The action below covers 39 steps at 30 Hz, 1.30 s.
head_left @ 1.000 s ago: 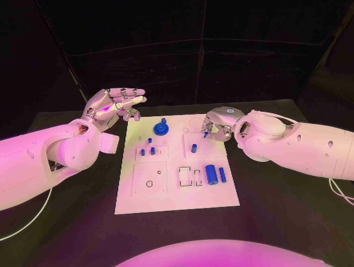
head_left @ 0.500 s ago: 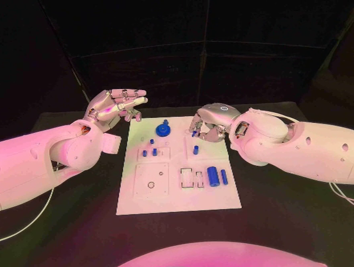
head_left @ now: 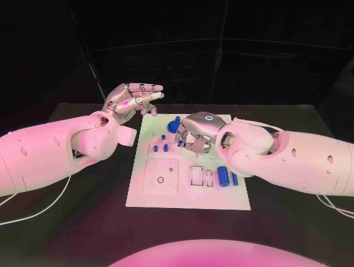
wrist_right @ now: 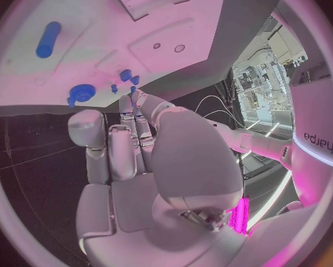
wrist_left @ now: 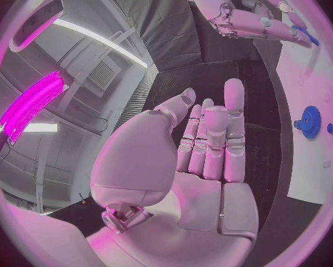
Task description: Assemble the parts on the task board
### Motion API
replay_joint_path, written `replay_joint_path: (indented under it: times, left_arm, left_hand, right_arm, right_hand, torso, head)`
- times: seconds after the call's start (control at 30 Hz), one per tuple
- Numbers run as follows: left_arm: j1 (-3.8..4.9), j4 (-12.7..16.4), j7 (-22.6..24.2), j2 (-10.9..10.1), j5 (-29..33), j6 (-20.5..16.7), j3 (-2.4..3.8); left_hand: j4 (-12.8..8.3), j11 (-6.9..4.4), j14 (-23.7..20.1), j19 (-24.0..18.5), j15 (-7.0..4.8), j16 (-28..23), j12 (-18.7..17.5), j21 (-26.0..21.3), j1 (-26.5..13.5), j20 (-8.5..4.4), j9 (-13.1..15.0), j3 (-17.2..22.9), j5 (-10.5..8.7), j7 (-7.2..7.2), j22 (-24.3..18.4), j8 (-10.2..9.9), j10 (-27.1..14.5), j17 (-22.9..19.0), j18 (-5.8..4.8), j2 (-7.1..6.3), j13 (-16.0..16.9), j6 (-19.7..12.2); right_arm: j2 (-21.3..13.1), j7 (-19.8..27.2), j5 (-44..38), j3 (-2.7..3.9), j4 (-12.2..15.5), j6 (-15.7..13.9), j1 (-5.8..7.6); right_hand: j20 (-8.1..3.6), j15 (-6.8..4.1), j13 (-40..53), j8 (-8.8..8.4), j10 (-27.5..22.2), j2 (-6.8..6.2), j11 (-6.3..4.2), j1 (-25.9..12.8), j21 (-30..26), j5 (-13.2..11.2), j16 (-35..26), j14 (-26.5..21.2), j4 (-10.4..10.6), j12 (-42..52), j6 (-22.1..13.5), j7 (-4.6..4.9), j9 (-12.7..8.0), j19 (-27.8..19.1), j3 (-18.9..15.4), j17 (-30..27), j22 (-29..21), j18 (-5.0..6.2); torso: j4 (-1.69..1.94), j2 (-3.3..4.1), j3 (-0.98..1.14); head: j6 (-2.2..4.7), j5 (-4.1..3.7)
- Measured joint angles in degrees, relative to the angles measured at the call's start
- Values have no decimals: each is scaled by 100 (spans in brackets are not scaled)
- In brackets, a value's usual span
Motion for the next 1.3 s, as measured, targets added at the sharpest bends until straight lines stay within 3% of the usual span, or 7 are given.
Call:
replay_joint_path:
  times: [0.33,0.63,0.87,1.3]
  left_arm:
    - [3,-65,0,30,1,-22,0]
    - [5,-107,-14,61,1,-26,0]
    - [5,-123,-25,75,2,-27,0]
    - [4,-137,-49,90,2,-26,0]
  left_hand:
    - [0,0,0,0,0,0,0,0,0,0,0,0,0,0,0,0,0,0,0,0,0,0]
    - [0,0,0,0,0,0,0,0,0,0,1,0,0,0,-4,0,0,1,0,0,0,0]
    - [17,21,0,0,0,0,24,0,0,0,1,-16,0,2,-4,0,-20,1,0,0,6,-1]
    - [33,21,0,0,0,0,53,0,0,0,1,-33,0,21,-10,23,-20,1,0,0,5,-21]
  right_arm:
    - [372,101,-10,-56,-236,108,-343]
    - [527,183,-38,-61,-396,185,-511]
    - [581,204,-63,-61,-457,254,-540]
    - [604,206,-84,-62,-492,386,-556]
  right_hand:
    - [0,0,-5,0,0,-29,0,-29,0,-1,0,0,-17,0,-6,-5,-3,0,16,-15,-19,-1]
    - [0,0,-6,-1,0,-29,0,-29,0,-1,0,0,-16,0,-7,-6,-3,0,16,-15,-30,0]
    - [0,0,-6,-1,0,-29,0,-29,0,-1,0,-1,-16,0,-8,-7,-7,0,16,-30,-45,0]
    - [0,1,-13,-22,0,-22,1,-83,0,-1,0,-1,-16,-22,-16,-14,-11,-1,16,-40,-60,0]
  torso:
    - [-13,1,2]
    - [-10,-6,9]
    - [-6,-7,7]
    - [-6,-7,3]
  head:
    - [-69,236]
    - [-105,375]
    - [-146,429]
    - [-189,451]
